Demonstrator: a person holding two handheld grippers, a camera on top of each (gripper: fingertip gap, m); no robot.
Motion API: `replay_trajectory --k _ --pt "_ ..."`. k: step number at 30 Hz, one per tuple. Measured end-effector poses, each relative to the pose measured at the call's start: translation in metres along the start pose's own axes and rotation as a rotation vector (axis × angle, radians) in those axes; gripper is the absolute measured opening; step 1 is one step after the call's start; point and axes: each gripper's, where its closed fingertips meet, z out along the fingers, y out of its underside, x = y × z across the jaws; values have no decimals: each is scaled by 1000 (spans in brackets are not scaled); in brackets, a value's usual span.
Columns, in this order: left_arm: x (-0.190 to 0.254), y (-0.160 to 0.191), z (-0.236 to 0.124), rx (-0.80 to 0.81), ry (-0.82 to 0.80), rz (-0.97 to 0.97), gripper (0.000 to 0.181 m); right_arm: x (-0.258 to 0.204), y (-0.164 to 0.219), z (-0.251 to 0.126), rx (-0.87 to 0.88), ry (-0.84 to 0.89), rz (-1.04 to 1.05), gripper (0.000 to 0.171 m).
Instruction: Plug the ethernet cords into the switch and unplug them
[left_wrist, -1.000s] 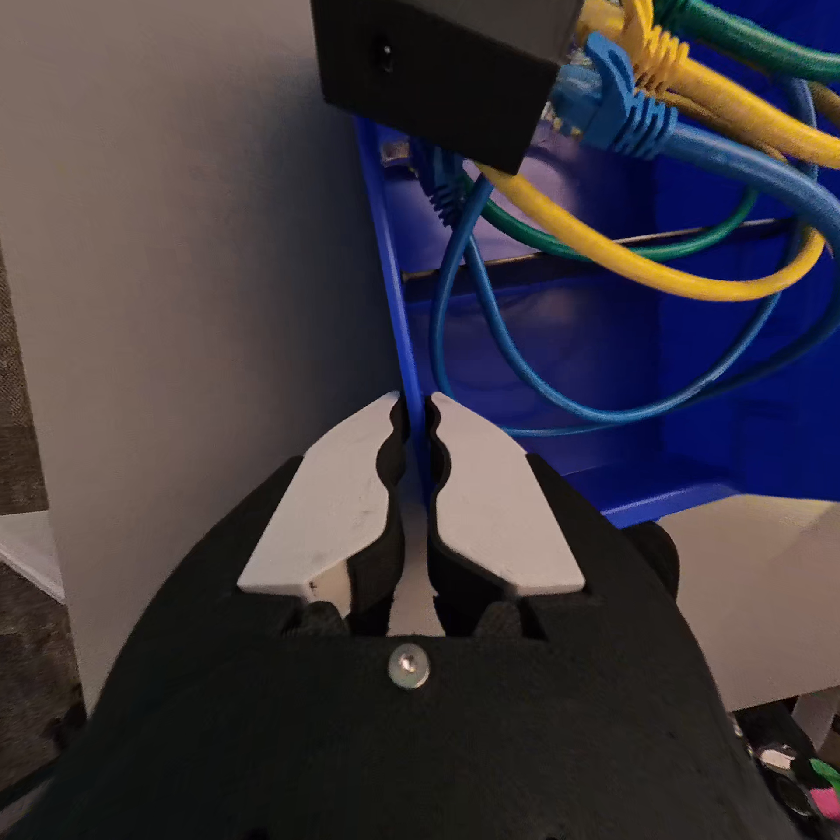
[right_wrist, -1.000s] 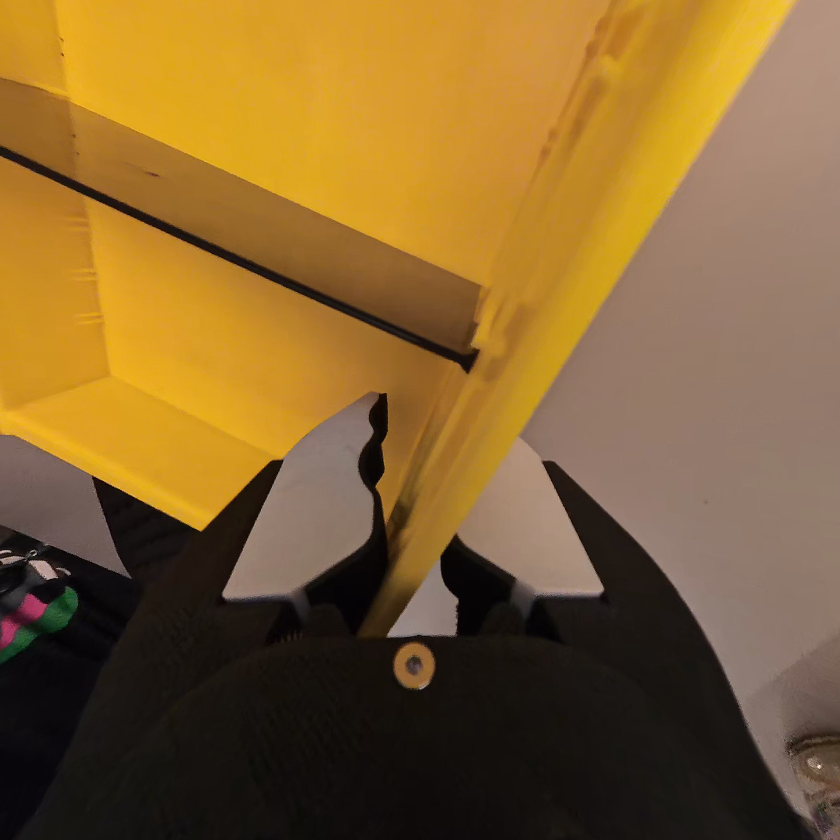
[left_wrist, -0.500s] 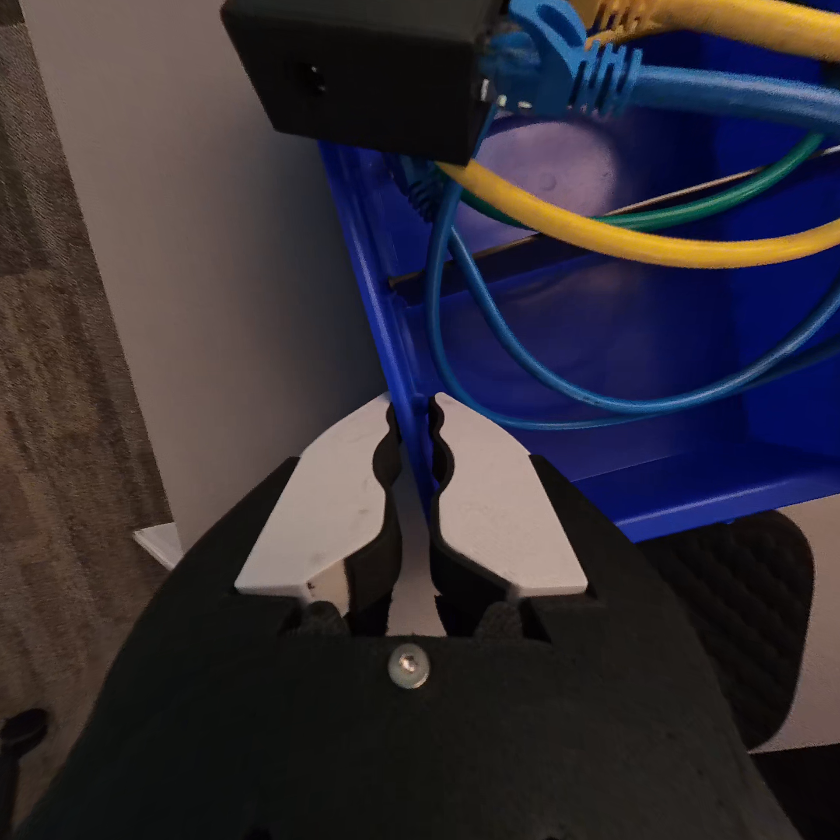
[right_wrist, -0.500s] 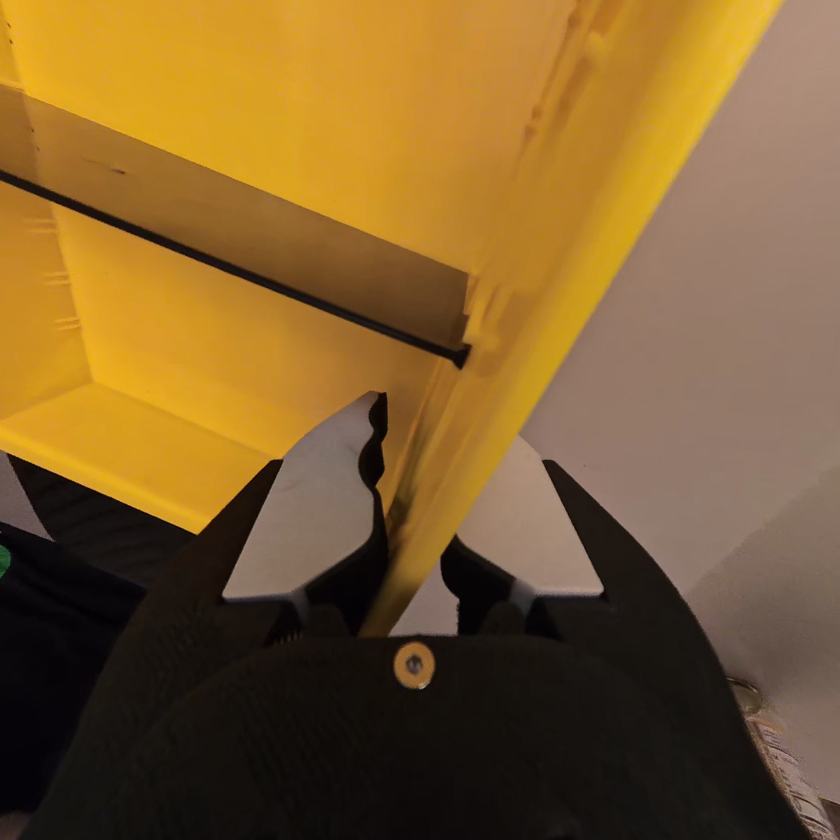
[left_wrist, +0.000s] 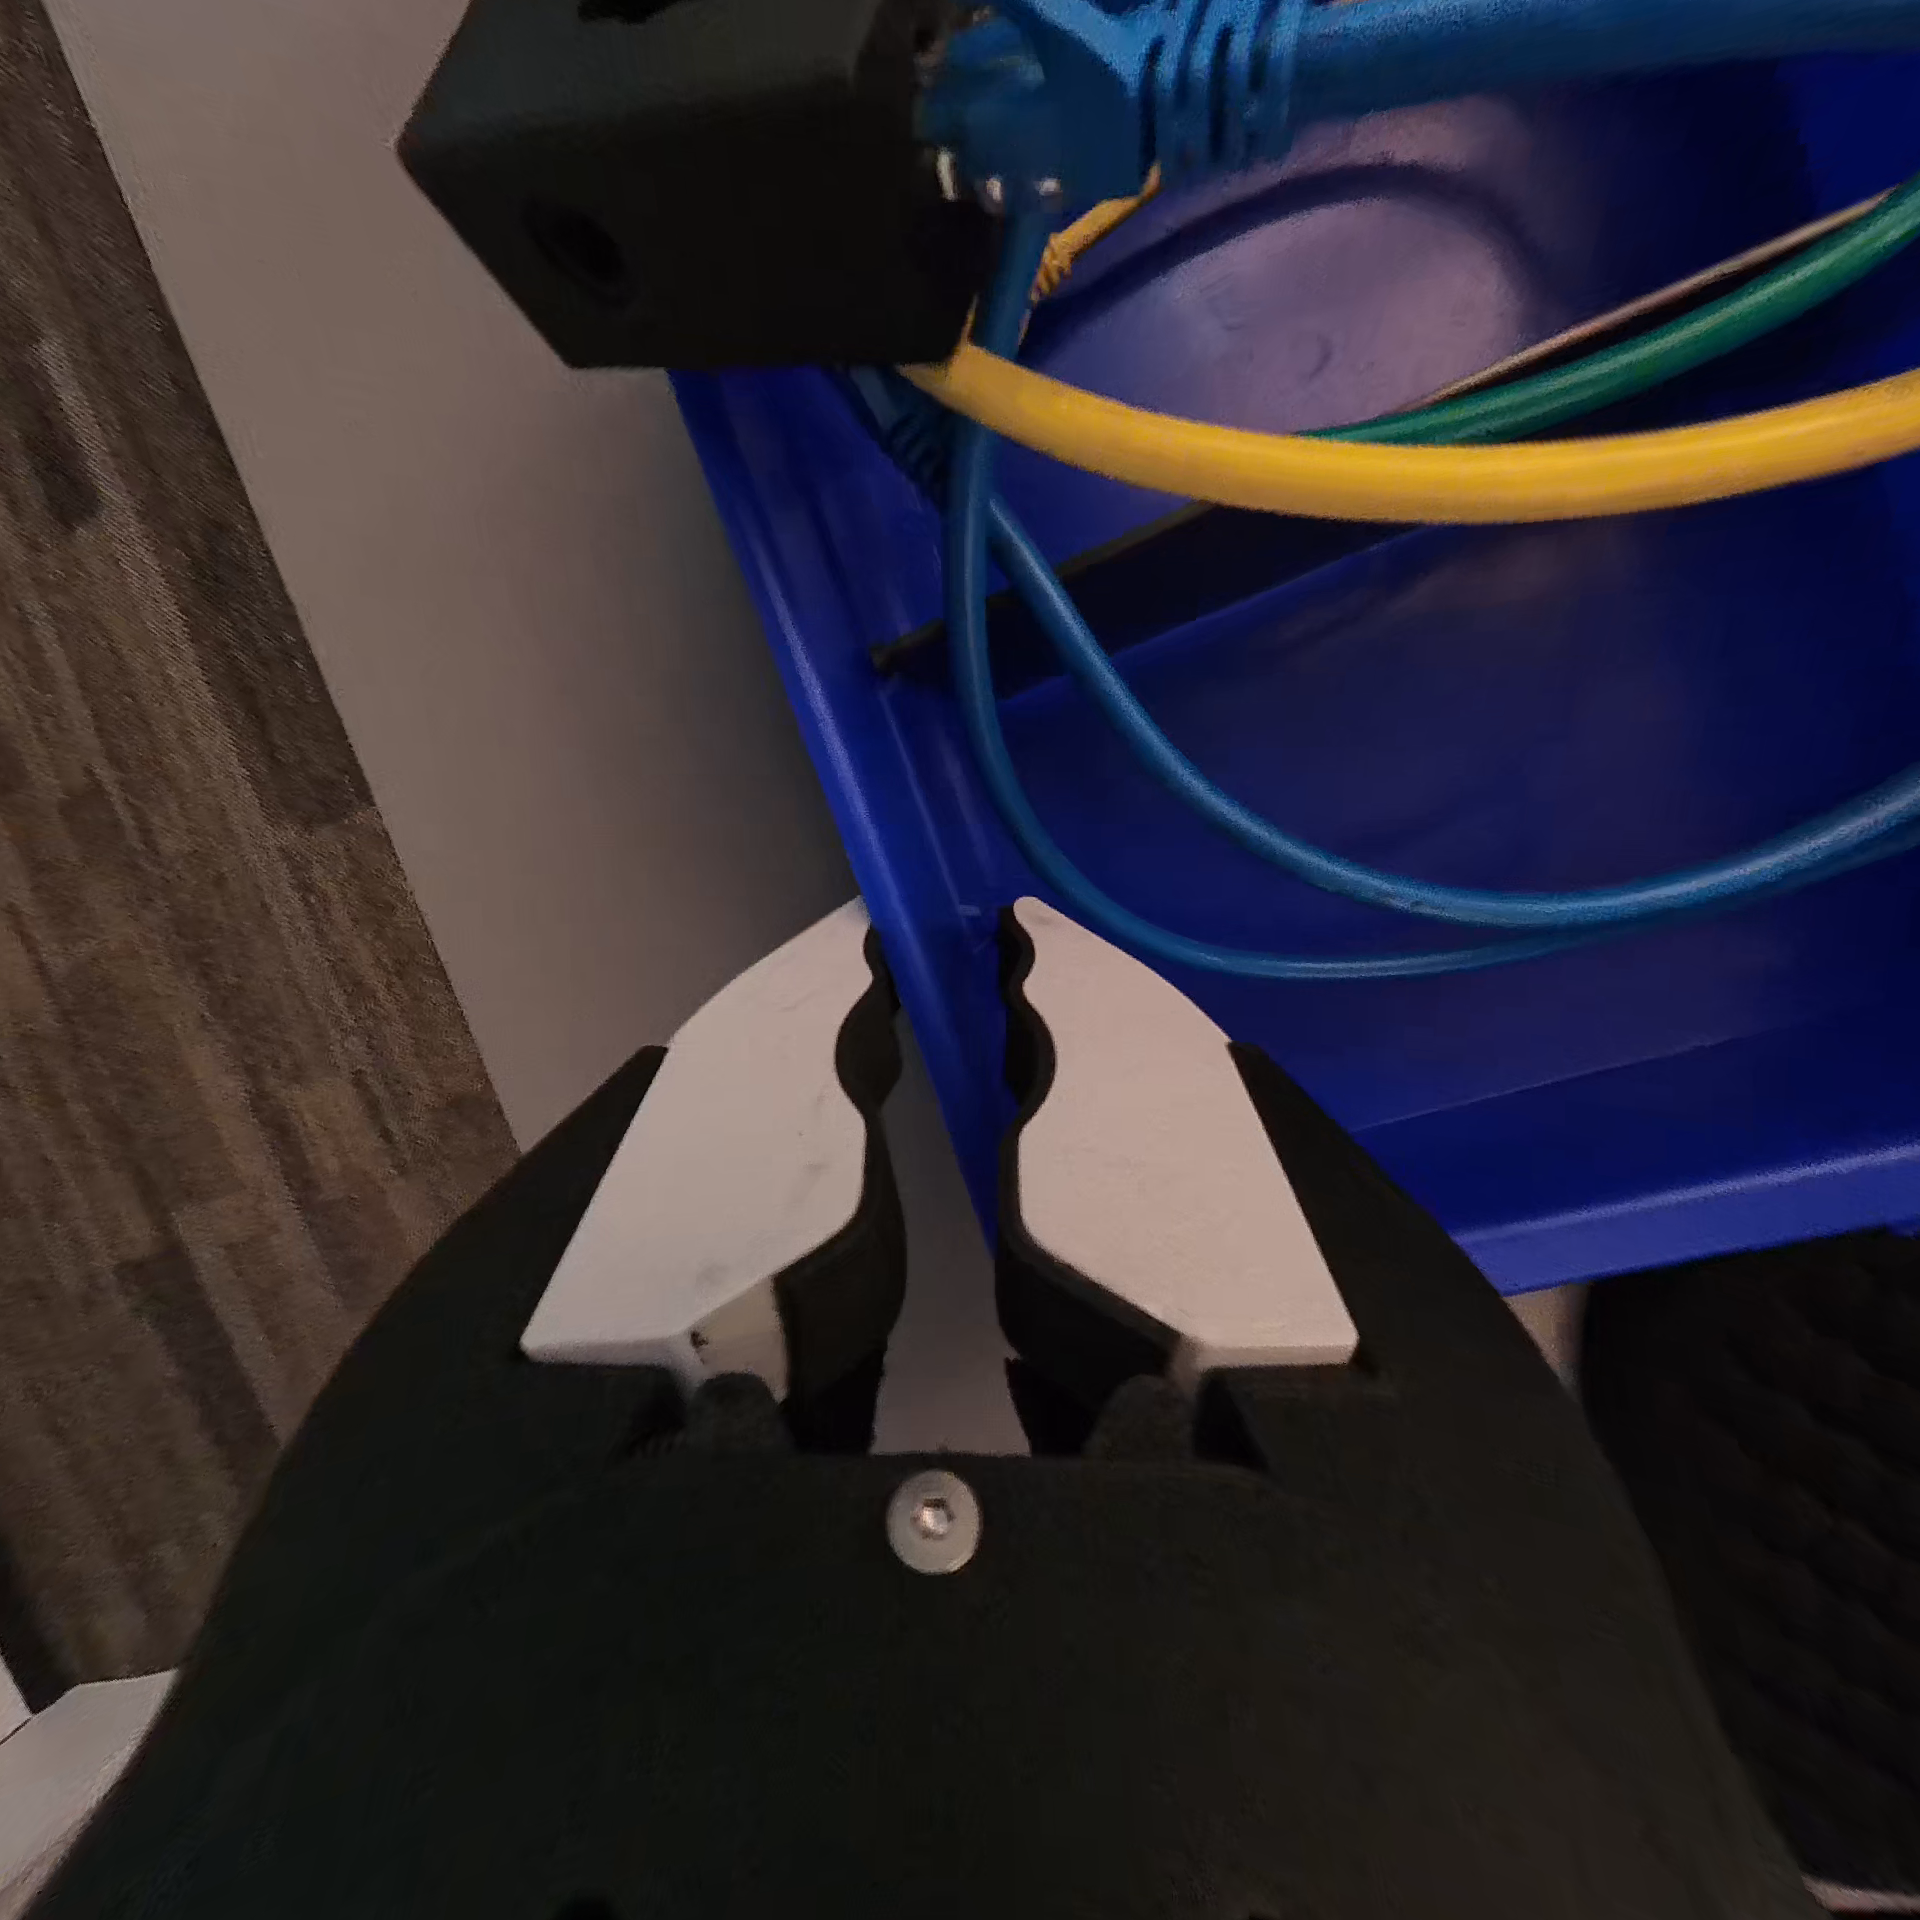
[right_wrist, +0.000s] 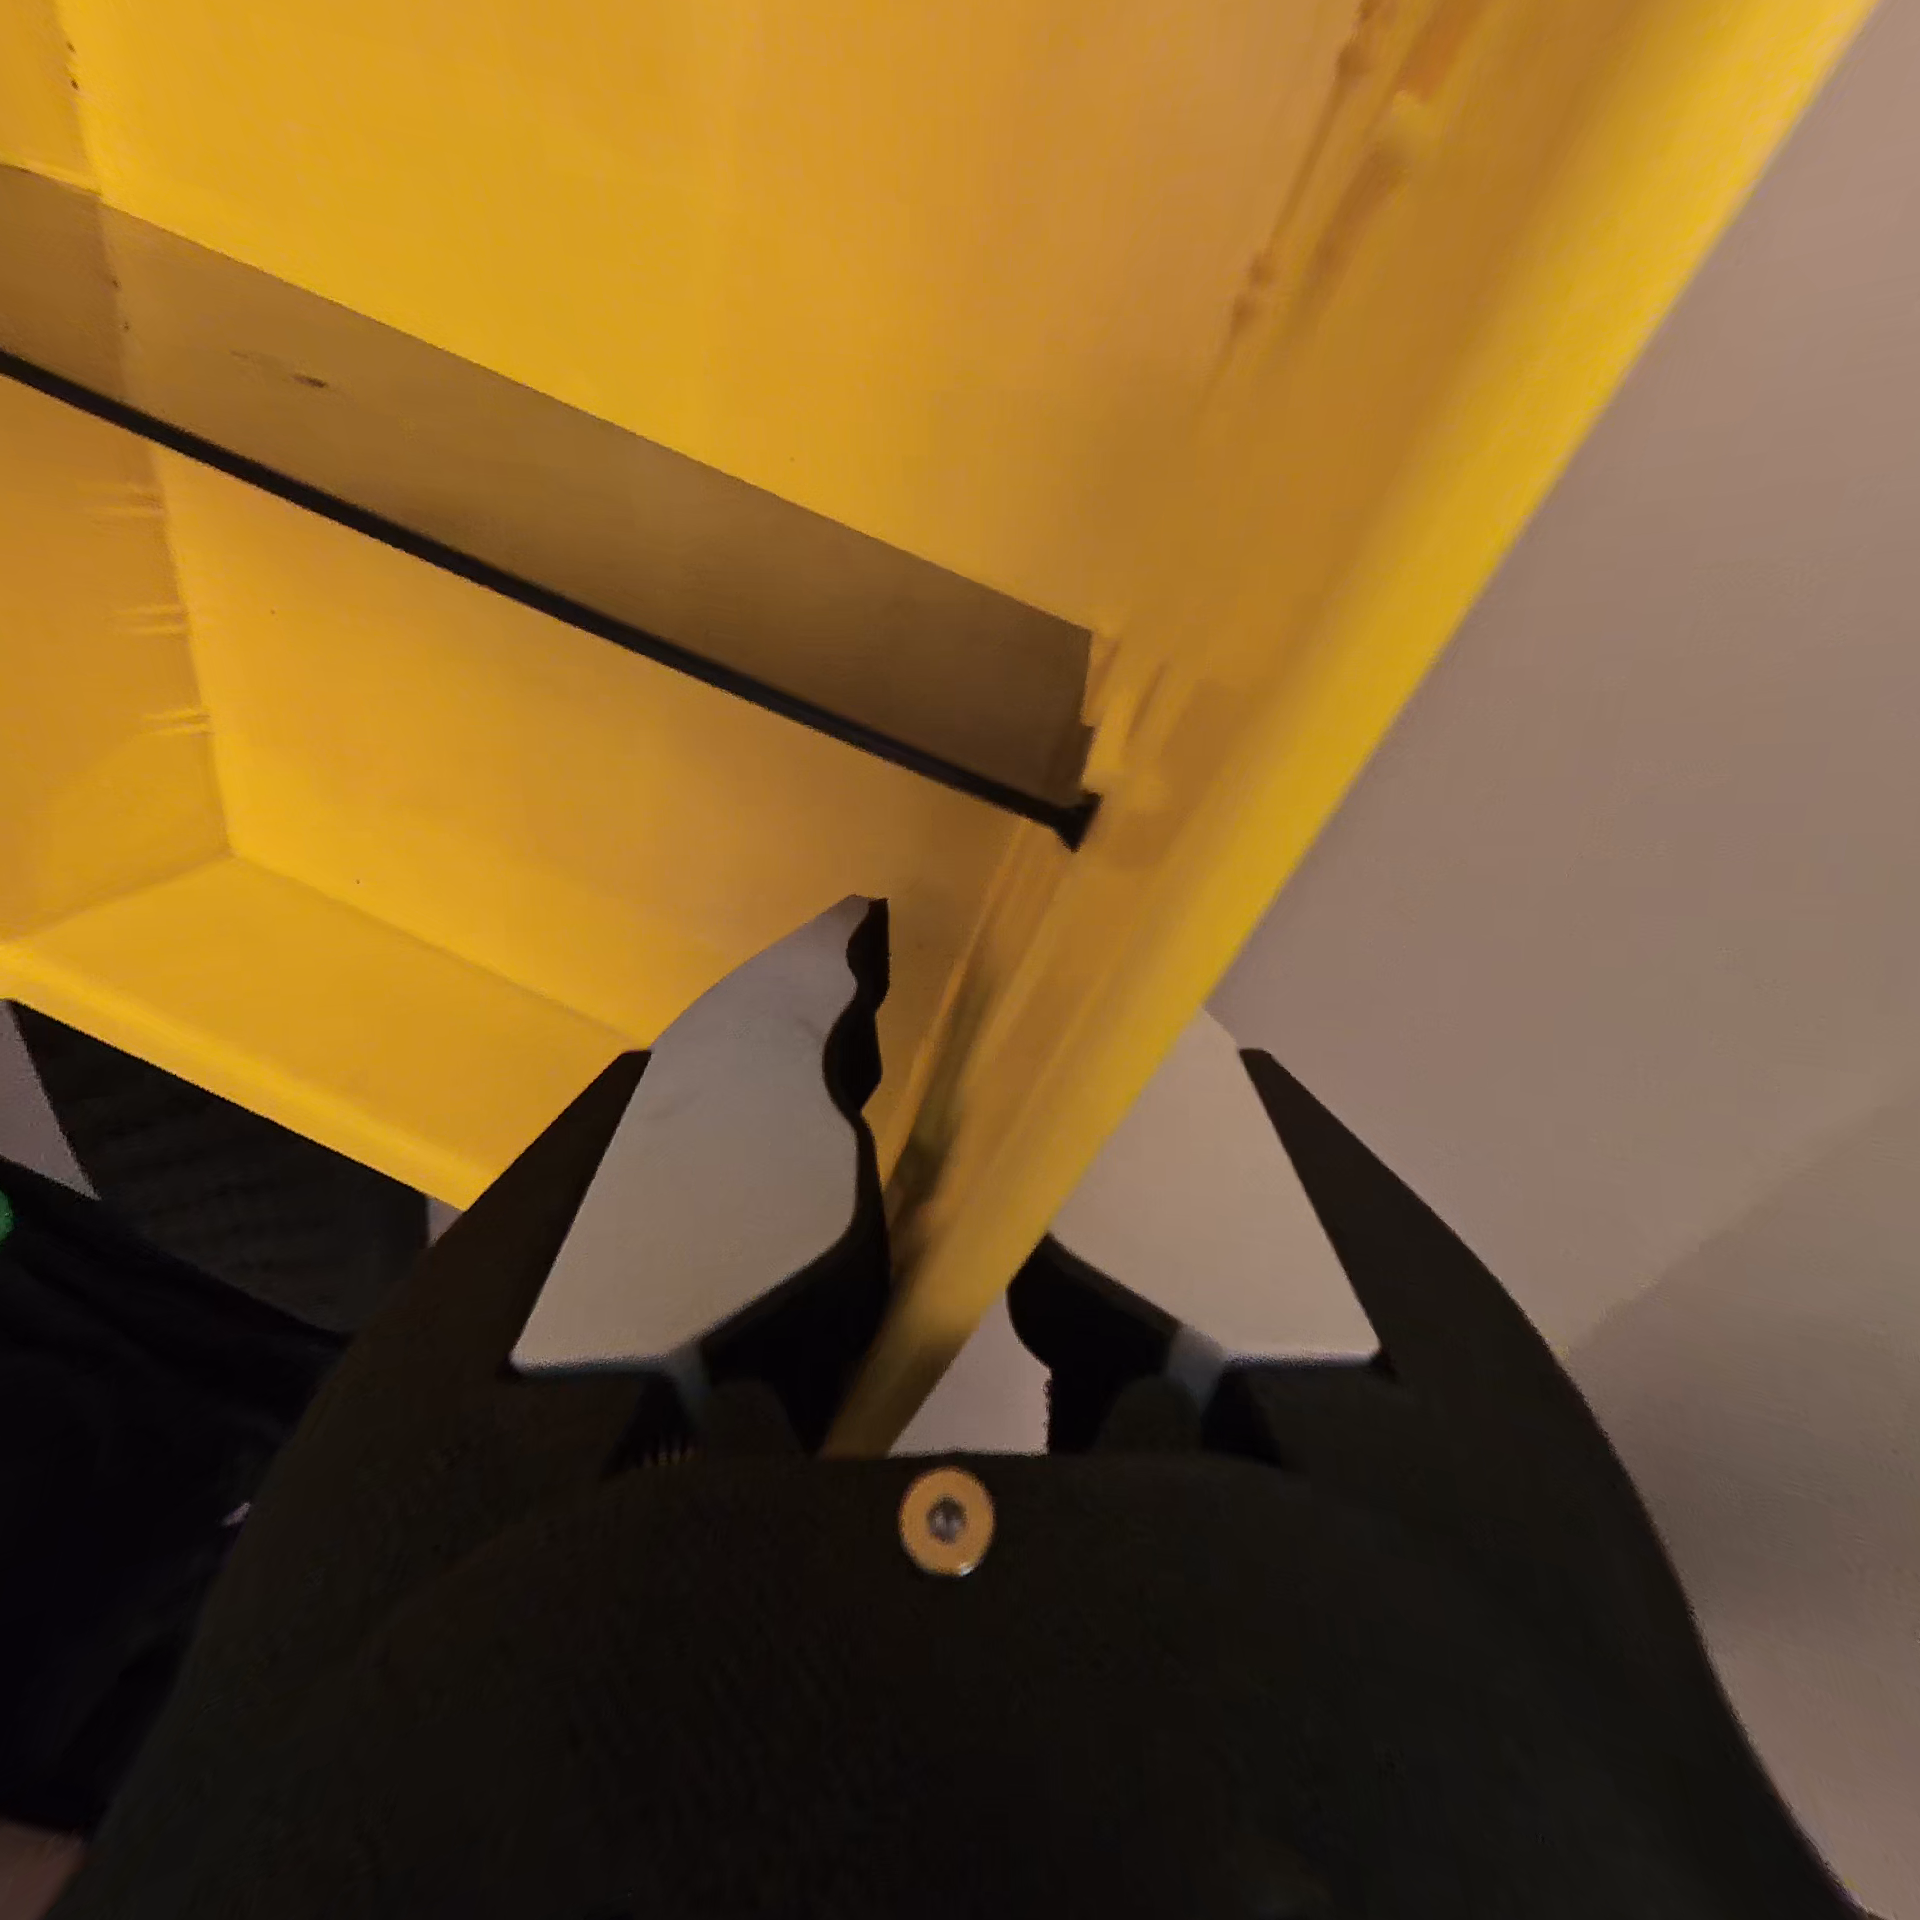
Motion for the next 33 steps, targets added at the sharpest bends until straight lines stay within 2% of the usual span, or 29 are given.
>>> replay_trajectory --k 4,13,16,18,21,22,25,27,29,32,33 --pt "3 -8 3 -24 -25 8 15 -16 -8 5 1 -20 -8 24" --pt "16 -12 3 -57 -37 20 17 -58 -11 18 -134 -54 -25 24" --pt "17 -12 3 -30 -24 36 17 -57 -13 18 -100 -48 -11 28" --pt "16 -17 1 26 -23 89 20 -55 -19 18 -33 -50 3 39" --pt "15 -44 -20 267 -27 170 39 -57 -24 14 64 -87 22 58" --pt "14 -55 -31 357 -51 203 50 -57 -27 10 113 -85 23 60" --pt "4 -83 -61 572 -172 310 52 -49 -33 -11 274 0 -7 65" --pt "-1 -93 -64 591 -258 427 54 -47 -35 -35 414 100 -35 63" --pt "-4 -99 -54 546 -320 561 66 -53 -37 -66 593 213 -95 64" --pt "-3 -109 -38 494 -373 786 62 -90 -26 -111 845 313 -204 64" --pt "-2 -112 -33 475 -391 868 61 -108 -20 -122 921 291 -228 64"
